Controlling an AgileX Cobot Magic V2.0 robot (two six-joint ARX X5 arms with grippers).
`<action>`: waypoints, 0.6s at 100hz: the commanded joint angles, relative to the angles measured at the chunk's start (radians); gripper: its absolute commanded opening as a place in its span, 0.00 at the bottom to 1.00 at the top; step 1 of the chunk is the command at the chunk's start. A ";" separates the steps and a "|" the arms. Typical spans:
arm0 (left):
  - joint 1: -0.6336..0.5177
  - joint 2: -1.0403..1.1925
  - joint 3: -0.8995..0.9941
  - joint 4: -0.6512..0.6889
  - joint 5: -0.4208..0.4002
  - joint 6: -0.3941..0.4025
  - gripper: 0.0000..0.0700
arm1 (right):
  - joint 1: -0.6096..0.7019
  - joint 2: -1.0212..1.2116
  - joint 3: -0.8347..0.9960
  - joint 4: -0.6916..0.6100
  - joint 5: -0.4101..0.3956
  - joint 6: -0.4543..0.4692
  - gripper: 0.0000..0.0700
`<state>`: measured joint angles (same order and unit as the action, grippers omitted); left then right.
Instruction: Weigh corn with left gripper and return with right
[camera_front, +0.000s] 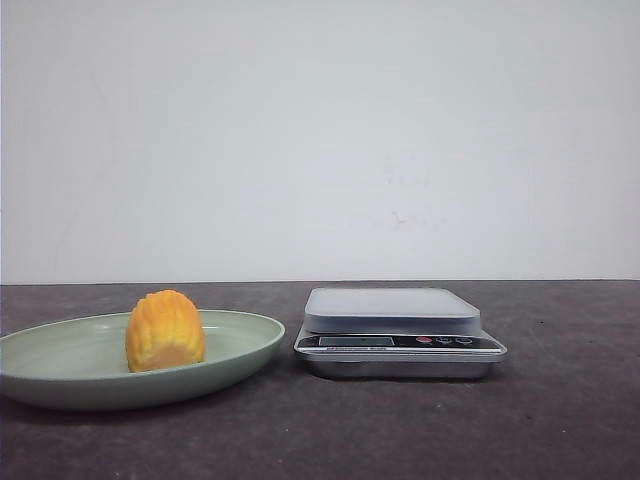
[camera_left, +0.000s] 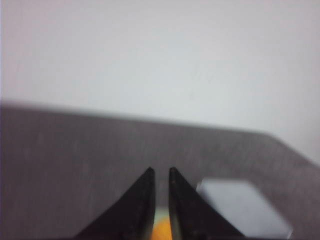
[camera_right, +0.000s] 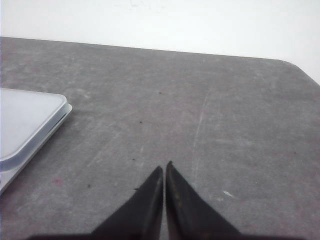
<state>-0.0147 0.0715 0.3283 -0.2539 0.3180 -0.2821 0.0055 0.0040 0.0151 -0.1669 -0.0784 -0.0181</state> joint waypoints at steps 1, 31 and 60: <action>0.008 -0.056 -0.082 0.023 0.005 -0.051 0.02 | 0.000 0.000 -0.002 0.010 0.000 0.005 0.01; 0.024 -0.069 -0.309 0.197 -0.007 -0.083 0.02 | 0.000 0.000 -0.002 0.010 0.000 0.005 0.01; 0.024 -0.069 -0.315 0.113 -0.098 0.155 0.02 | 0.000 0.000 -0.002 0.013 0.000 0.005 0.01</action>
<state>0.0063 0.0032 0.0315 -0.1020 0.2302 -0.2237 0.0055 0.0044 0.0151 -0.1661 -0.0788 -0.0181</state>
